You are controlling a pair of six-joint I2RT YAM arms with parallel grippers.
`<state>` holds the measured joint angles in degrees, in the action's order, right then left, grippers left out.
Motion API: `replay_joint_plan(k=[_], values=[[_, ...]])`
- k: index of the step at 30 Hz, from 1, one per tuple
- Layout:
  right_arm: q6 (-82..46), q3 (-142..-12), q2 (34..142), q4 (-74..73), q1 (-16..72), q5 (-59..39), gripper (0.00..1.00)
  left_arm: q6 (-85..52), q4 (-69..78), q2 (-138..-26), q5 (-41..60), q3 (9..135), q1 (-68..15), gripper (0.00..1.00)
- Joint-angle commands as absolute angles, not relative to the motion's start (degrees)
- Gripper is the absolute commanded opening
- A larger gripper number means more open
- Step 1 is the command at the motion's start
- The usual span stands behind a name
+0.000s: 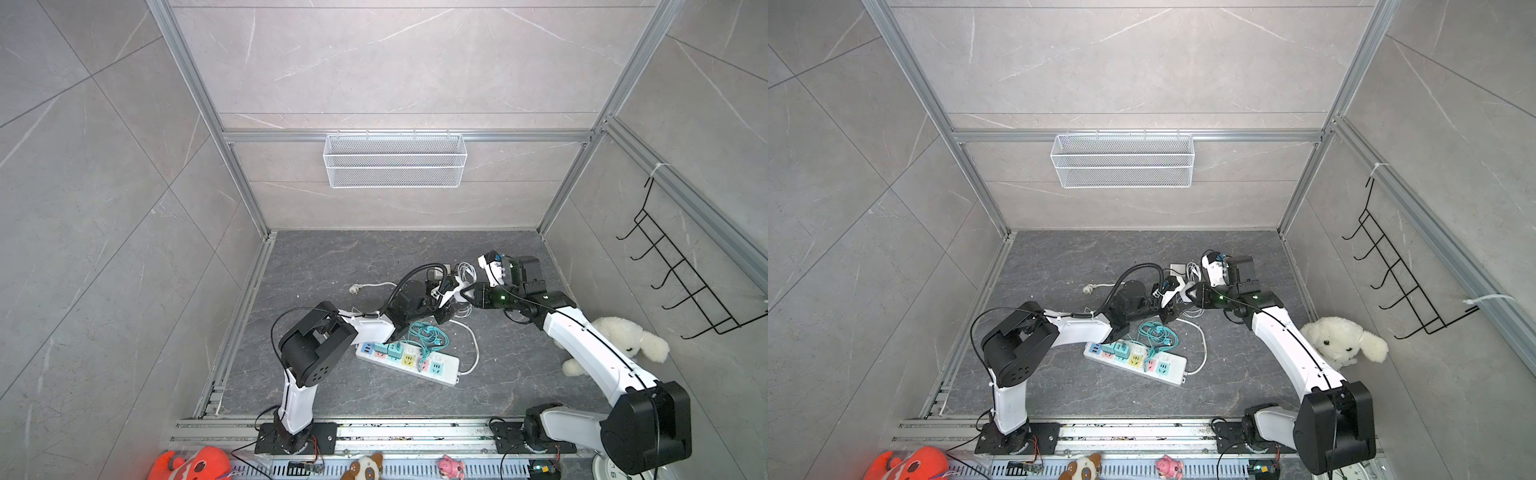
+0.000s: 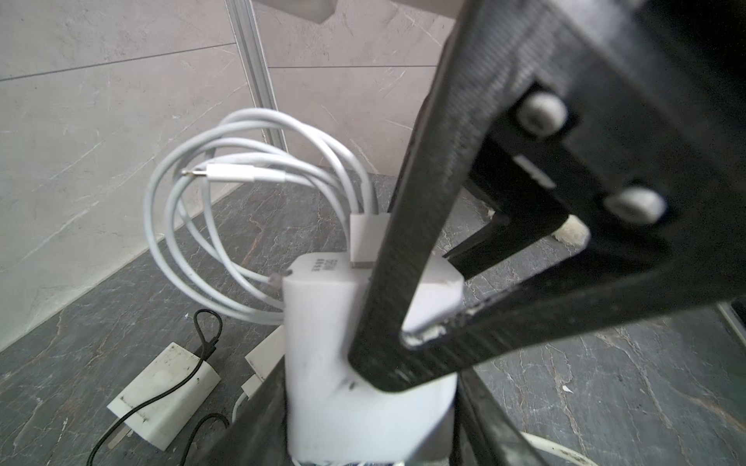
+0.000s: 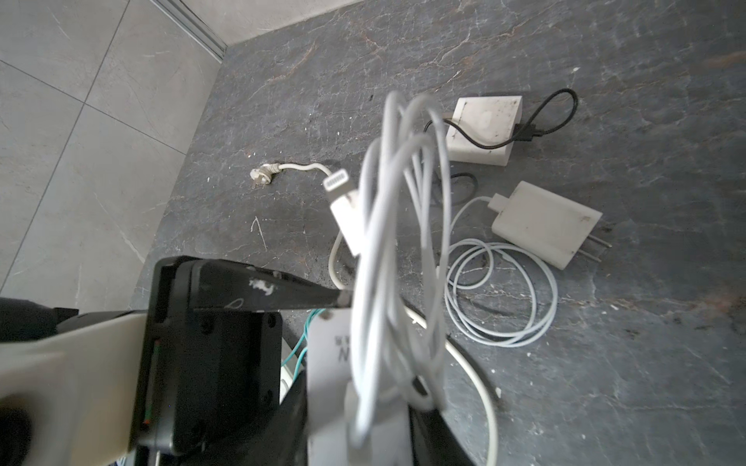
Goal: Insert the plug
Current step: 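Grasp the white charger with the right gripper while the left gripper holds it, then open the left gripper and draw it back while the right gripper holds the charger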
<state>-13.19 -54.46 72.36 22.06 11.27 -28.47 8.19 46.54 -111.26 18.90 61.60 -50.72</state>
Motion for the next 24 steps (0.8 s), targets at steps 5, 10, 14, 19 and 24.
replay_joint_plan(k=[5, 10, 14, 19, 24], values=[[-13.2, -53.8, 70.7, 21.1, 11.6, -27.8, 0.2, 8.5, 46.9, -109.6, 19.8, 63.8, -51.5, 0.59], [-13.4, -53.9, 68.9, 21.1, 11.6, -24.2, 0.15, 10.2, 43.0, -107.8, 17.3, 63.6, -51.6, 0.71], [-13.3, -54.5, 67.2, 21.7, 11.5, -20.7, 0.13, 11.6, 39.1, -105.1, 13.0, 63.2, -51.6, 0.75], [-12.8, -56.1, 65.8, 23.8, 11.4, -18.2, 0.12, 13.6, 31.6, -99.8, 5.5, 62.5, -51.6, 0.75], [-12.6, -56.2, 63.2, 26.6, 11.3, -13.1, 0.11, 10.9, 24.7, -91.4, -4.6, 59.4, -51.6, 0.72]])
